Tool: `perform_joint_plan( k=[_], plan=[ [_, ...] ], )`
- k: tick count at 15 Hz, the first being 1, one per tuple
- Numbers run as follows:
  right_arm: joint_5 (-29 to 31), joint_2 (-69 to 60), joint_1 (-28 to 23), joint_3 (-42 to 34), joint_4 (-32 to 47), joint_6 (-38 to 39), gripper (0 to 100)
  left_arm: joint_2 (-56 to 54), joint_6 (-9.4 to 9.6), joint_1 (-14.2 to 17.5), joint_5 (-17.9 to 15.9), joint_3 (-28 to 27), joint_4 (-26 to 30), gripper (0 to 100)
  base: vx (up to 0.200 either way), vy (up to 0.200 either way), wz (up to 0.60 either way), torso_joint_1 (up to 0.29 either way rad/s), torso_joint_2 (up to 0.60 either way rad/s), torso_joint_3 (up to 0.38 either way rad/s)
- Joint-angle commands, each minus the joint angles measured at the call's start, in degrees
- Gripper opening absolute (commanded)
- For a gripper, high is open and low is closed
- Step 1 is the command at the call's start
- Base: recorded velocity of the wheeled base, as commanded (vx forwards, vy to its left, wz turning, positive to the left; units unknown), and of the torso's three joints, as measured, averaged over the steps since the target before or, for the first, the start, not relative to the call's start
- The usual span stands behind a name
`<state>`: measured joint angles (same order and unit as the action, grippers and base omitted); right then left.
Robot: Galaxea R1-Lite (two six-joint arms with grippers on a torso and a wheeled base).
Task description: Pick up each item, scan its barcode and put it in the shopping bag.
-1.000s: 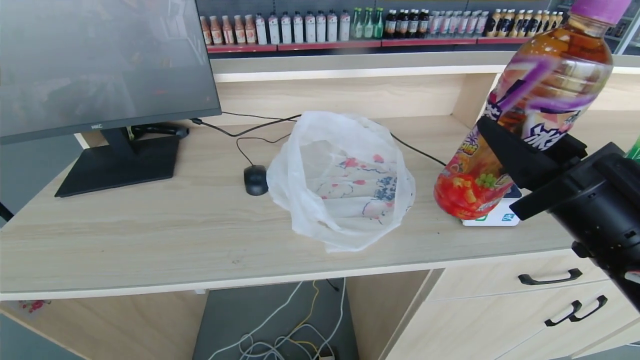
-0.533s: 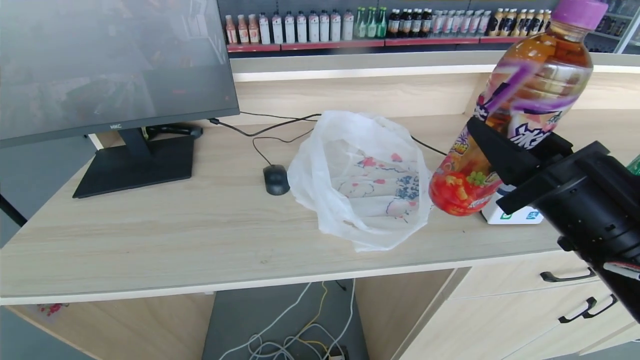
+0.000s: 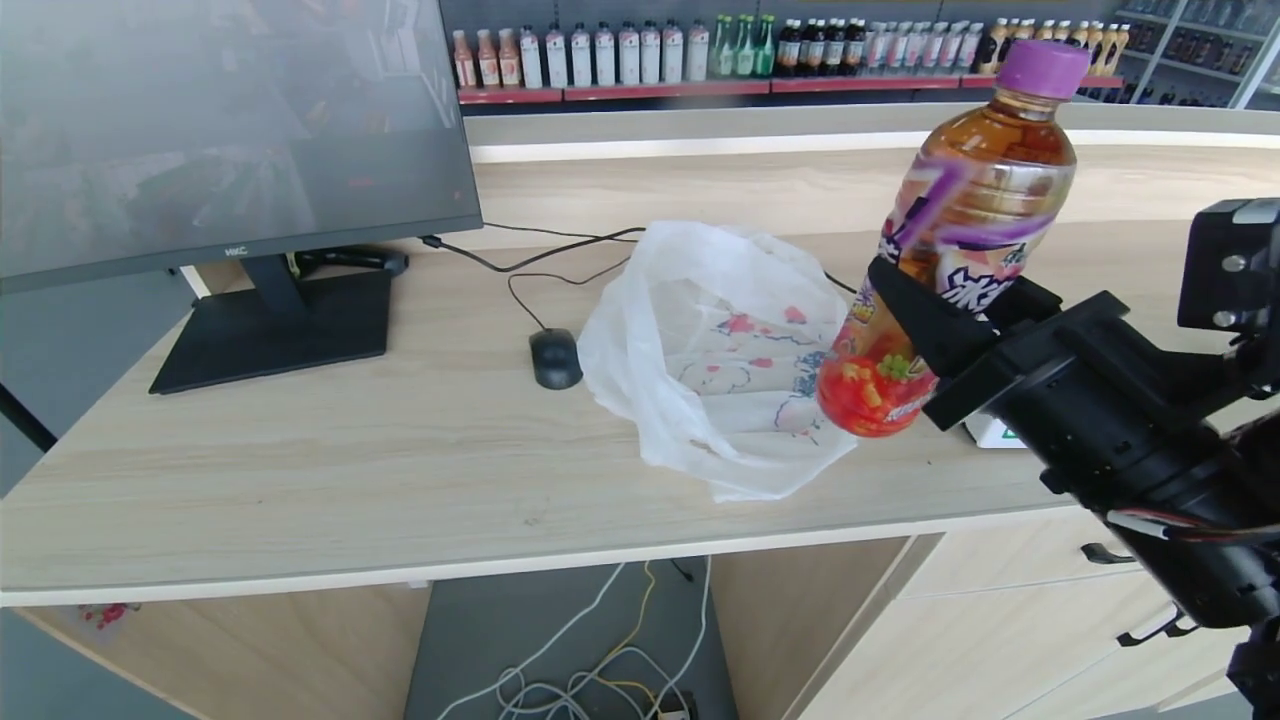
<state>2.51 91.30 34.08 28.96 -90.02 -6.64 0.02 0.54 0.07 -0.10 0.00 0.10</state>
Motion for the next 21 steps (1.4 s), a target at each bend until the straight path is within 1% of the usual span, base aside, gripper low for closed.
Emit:
perform_joint_plan(
  k=[1, 3, 7, 10, 12, 13, 14, 17, 19, 21],
  plan=[
    [-0.05, 3.36, 0.10, 1.80, 0.02, -0.04, 0, -0.02, -0.01, 0.01, 0.01, 0.00, -0.01, 100, 0.000, 0.000, 0.00, 0.000, 0.00, 0.000],
    [-0.14, 6.26, 0.19, 3.73, 0.02, 0.05, 0, -0.02, -0.01, 0.01, 0.01, 0.00, -0.01, 100, 0.000, 0.000, 0.00, 0.000, 0.00, 0.000],
    [-0.05, 12.59, 0.72, 11.38, 0.02, 0.05, 0, -0.02, -0.01, 0.01, 0.01, 0.00, -0.01, 100, 0.000, 0.000, 0.00, 0.000, 0.00, 0.000],
    [-0.14, 17.34, 0.81, 13.13, 0.02, 0.14, 0, -0.02, -0.01, 0.01, 0.01, 0.00, -0.01, 100, 0.000, 0.000, 0.00, 0.000, 0.00, 0.000],
    [-0.23, 20.06, 0.02, 17.09, 0.02, 0.23, 0, -0.02, -0.01, 0.01, 0.01, 0.00, -0.01, 100, 0.000, 0.000, 0.00, 0.000, 0.00, 0.000],
    [-0.23, 20.85, 0.02, 21.66, 3.97, 0.23, 0, -0.02, -0.01, 0.01, 0.01, 0.00, -0.01, 100, 0.000, 0.000, 0.00, 0.000, 0.00, 0.000],
    [-0.14, 20.85, 0.02, 24.47, 6.96, -0.04, 0, -0.02, -0.01, 0.01, 0.01, 0.00, -0.01, 100, 0.000, 0.000, 0.00, 0.000, 0.00, 0.000],
    [-0.05, 21.56, 0.02, 29.13, 13.64, -0.83, 0, -0.02, -0.01, 0.01, 0.01, 0.00, -0.01, 100, 0.000, 0.000, 0.00, 0.000, 0.00, 0.000],
    [0.13, 22.61, 0.02, 33.44, 17.24, -1.00, 0, -0.02, -0.01, 0.01, 0.01, 0.00, -0.01, 100, 0.000, 0.000, 0.00, 0.000, 0.00, 0.000],
    [0.21, 23.58, 0.02, 35.55, 18.30, -1.18, 0, -0.02, -0.01, 0.01, 0.01, 0.00, -0.01, 100, 0.000, 0.000, 0.00, 0.000, 0.00, 0.000]
  ],
)
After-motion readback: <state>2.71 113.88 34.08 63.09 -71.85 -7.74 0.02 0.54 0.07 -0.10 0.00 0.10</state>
